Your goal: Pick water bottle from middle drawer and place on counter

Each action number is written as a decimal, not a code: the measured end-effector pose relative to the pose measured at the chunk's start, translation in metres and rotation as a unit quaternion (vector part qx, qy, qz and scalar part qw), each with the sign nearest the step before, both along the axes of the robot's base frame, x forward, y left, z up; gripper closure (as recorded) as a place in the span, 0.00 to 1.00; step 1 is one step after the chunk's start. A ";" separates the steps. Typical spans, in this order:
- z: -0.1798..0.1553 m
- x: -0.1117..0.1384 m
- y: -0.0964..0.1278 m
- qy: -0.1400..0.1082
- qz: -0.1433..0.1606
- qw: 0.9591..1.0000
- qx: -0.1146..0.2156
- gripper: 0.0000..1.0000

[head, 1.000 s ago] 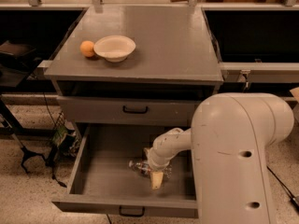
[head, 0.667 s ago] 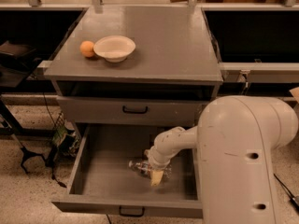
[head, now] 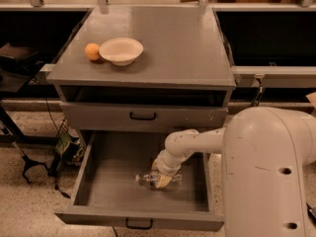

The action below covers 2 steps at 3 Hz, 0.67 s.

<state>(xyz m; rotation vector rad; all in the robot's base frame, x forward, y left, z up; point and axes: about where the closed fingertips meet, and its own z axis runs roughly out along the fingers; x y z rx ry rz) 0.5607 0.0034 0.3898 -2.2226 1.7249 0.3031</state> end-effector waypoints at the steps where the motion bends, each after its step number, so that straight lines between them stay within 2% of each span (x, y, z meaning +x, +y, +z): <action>1: -0.001 -0.003 0.004 0.015 0.014 1.000 0.001 0.96; 2: 0.008 -0.004 0.005 0.017 0.021 1.000 0.010 1.00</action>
Offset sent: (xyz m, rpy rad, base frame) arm -0.0024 0.0032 0.0216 0.0423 0.0333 0.0554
